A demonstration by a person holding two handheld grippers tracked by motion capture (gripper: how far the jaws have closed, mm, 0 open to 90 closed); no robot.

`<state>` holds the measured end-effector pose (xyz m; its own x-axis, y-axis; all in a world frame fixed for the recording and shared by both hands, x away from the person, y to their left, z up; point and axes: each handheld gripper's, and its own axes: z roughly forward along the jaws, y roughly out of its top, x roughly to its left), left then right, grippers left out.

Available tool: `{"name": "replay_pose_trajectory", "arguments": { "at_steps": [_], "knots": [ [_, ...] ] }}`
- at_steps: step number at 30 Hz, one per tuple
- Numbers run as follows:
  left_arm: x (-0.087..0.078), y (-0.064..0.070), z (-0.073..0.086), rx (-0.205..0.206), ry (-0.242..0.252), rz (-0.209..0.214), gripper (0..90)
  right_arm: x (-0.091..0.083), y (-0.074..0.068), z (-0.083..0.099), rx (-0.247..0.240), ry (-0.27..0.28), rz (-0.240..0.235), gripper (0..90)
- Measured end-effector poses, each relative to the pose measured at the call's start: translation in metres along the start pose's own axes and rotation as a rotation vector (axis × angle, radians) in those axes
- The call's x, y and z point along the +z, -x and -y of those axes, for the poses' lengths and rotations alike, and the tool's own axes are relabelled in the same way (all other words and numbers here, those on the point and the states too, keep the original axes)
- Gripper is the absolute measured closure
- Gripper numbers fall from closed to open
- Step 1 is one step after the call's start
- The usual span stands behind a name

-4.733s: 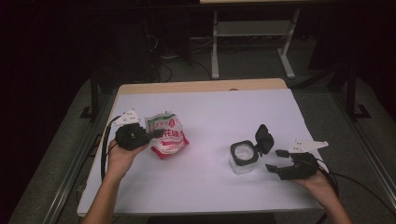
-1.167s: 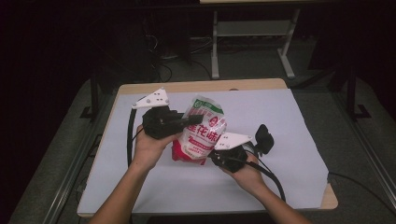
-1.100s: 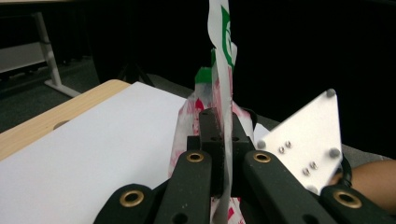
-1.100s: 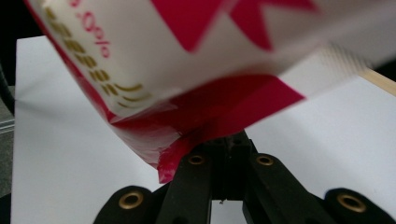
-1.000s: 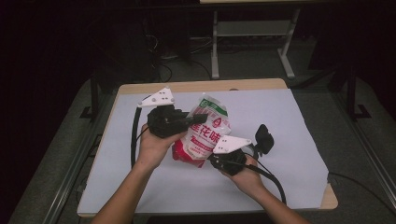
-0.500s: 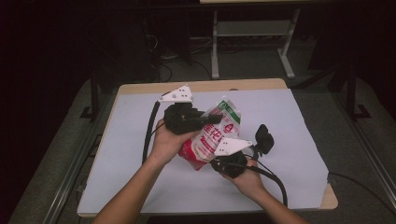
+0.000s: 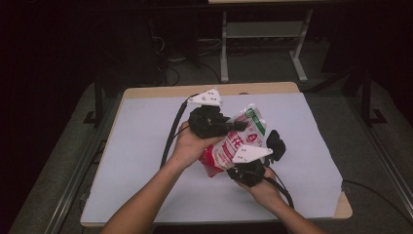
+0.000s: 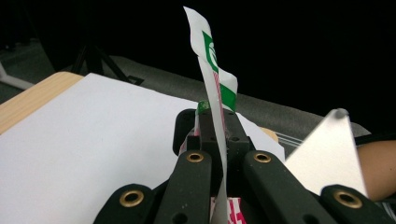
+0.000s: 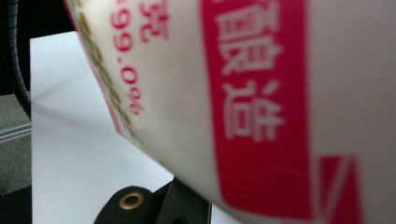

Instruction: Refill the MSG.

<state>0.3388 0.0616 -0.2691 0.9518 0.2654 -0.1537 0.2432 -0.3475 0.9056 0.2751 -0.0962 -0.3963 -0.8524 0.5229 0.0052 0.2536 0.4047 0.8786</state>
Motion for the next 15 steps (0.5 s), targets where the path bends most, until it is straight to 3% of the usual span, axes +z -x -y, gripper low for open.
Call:
{"name": "replay_pose_trajectory", "arguments": {
  "at_steps": [9, 15],
  "knots": [
    [0.0029, 0.0001, -0.0028, -0.01, -0.023, -0.013, 90.0, -0.0004, -0.0018, -0.0003, -0.008, 0.011, 0.002, 90.0],
    [0.006, -0.0034, -0.0038, -0.043, -0.04, -0.002, 90.0, 0.0, -0.0058, 0.0011, -0.025, 0.015, 0.023, 90.0]
  ]
}}
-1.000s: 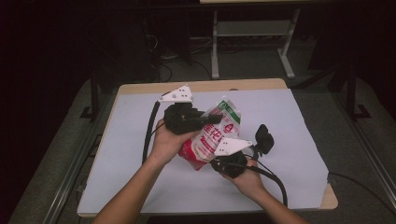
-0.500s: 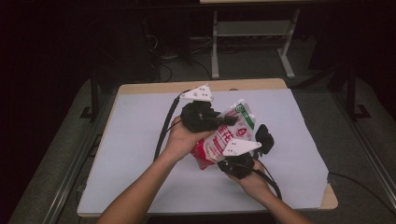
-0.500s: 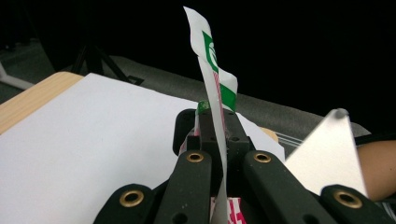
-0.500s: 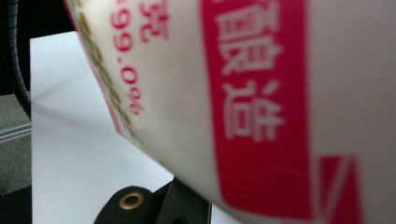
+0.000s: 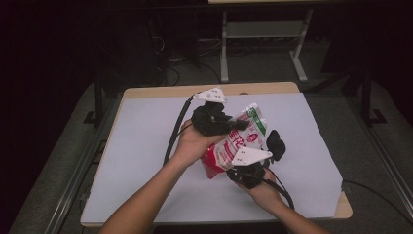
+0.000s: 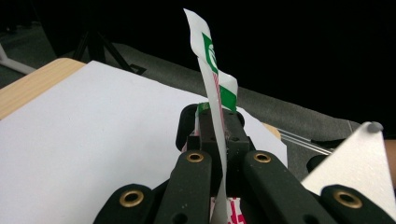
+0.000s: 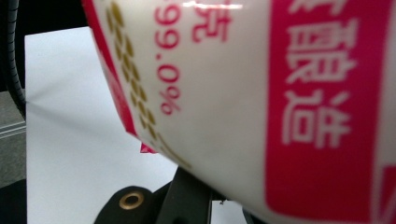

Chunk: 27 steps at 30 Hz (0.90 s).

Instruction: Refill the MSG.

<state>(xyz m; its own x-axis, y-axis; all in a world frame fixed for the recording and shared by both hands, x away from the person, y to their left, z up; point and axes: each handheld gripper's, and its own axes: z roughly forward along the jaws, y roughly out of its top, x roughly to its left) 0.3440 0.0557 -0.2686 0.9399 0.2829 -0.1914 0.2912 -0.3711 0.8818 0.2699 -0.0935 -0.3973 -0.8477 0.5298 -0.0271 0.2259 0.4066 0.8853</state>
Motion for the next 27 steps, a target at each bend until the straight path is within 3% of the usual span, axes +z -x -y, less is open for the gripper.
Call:
{"name": "replay_pose_trajectory", "arguments": {
  "at_steps": [13, 27],
  "knots": [
    [0.01, -0.002, -0.004, -0.024, -0.065, -0.017, 90.0, 0.0, -0.011, 0.004, 0.013, 0.029, 0.034, 90.0],
    [0.018, -0.009, -0.008, -0.036, -0.091, -0.019, 90.0, 0.004, -0.009, 0.004, 0.033, 0.038, 0.044, 90.0]
  ]
}}
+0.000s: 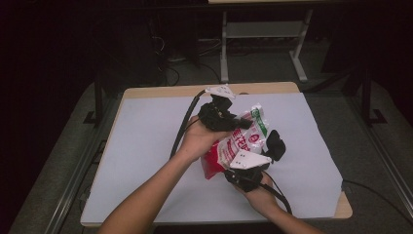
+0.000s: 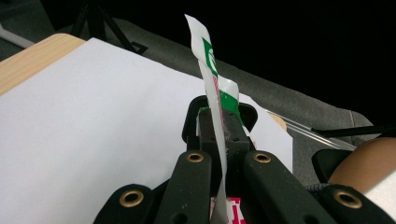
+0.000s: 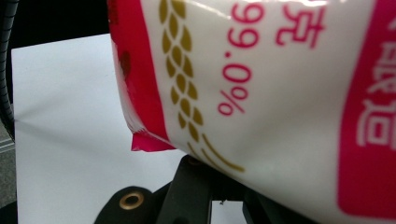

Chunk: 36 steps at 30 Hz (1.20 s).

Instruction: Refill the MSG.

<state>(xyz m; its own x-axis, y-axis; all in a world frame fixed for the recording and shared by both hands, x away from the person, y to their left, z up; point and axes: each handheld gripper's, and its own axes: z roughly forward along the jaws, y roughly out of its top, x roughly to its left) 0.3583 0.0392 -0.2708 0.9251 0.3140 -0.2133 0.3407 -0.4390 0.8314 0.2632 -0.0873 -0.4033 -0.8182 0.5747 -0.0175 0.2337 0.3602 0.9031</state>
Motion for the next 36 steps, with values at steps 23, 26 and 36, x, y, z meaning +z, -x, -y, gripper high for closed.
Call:
{"name": "replay_pose_trajectory", "arguments": {
  "at_steps": [23, 26, 36],
  "knots": [
    [0.012, 0.0, -0.006, 0.007, -0.032, 0.002, 90.0, 0.0, 0.0, 0.0, 0.002, -0.003, -0.001, 90.0],
    [0.013, 0.001, -0.008, 0.01, -0.034, 0.002, 90.0, -0.001, 0.0, 0.0, 0.002, -0.001, 0.002, 90.0],
    [0.016, -0.001, -0.009, 0.01, -0.043, -0.006, 90.0, 0.001, -0.001, 0.0, -0.002, -0.004, 0.0, 90.0]
  ]
}}
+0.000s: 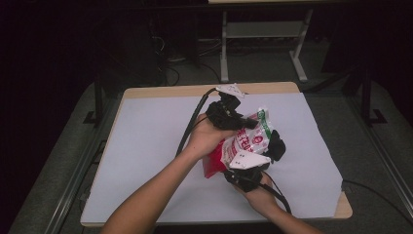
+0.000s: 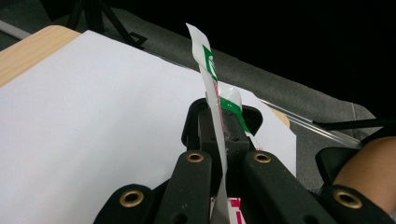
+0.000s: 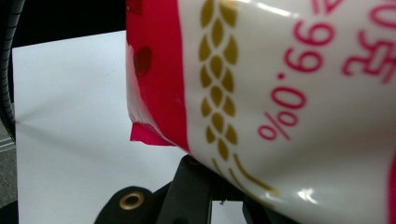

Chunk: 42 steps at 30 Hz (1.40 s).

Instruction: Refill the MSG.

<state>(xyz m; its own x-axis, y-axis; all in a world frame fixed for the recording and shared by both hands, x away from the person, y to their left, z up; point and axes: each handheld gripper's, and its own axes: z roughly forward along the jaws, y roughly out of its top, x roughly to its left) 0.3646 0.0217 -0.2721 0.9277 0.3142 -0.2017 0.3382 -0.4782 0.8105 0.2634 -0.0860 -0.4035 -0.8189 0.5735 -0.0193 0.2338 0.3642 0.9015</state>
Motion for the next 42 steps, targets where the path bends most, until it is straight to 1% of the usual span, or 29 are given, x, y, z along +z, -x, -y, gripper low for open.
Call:
{"name": "replay_pose_trajectory", "arguments": {
  "at_steps": [2, 3, 6, 8, 12, 16, 23, 28, 30, 34, 39, 42],
  "knots": [
    [0.0, 0.0, 0.0, 0.0, -0.001, 0.0, 90.0, 0.0, 0.0, 0.0, 0.004, 0.0, -0.001, 90.0],
    [0.001, 0.001, 0.0, -0.017, 0.005, -0.001, 90.0, 0.001, 0.0, 0.0, 0.006, 0.001, 0.0, 90.0],
    [0.001, -0.001, 0.0, -0.015, 0.004, 0.005, 90.0, 0.001, 0.0, 0.001, 0.006, 0.001, 0.001, 90.0],
    [0.002, 0.0, 0.0, -0.028, 0.015, 0.006, 90.0, 0.001, 0.0, 0.001, 0.007, 0.001, 0.002, 90.0],
    [0.003, 0.001, 0.0, -0.037, 0.019, 0.006, 90.0, 0.002, 0.0, 0.001, 0.006, 0.003, 0.003, 90.0],
    [0.004, -0.001, -0.001, -0.028, 0.011, 0.007, 90.0, 0.002, 0.0, 0.001, 0.004, 0.004, 0.004, 90.0],
    [0.006, -0.001, -0.001, -0.038, 0.014, 0.007, 90.0, 0.002, 0.0, 0.002, 0.008, 0.001, 0.005, 90.0],
    [0.007, -0.002, -0.003, -0.025, 0.005, 0.004, 90.0, 0.002, 0.0, 0.002, 0.012, 0.003, 0.007, 90.0],
    [0.009, -0.001, -0.004, -0.033, 0.006, 0.005, 90.0, 0.002, 0.0, 0.002, 0.01, 0.006, 0.009, 90.0],
    [0.01, -0.001, -0.005, -0.032, 0.006, 0.005, 90.0, 0.001, 0.001, 0.002, 0.01, 0.01, 0.009, 90.0],
    [0.012, -0.001, -0.005, -0.035, -0.007, 0.001, 90.0, 0.002, 0.001, 0.002, 0.022, 0.008, 0.003, 90.0],
    [0.013, 0.0, -0.005, -0.038, -0.004, 0.003, 90.0, 0.002, 0.001, 0.003, 0.023, 0.007, 0.004, 90.0]
  ]
}}
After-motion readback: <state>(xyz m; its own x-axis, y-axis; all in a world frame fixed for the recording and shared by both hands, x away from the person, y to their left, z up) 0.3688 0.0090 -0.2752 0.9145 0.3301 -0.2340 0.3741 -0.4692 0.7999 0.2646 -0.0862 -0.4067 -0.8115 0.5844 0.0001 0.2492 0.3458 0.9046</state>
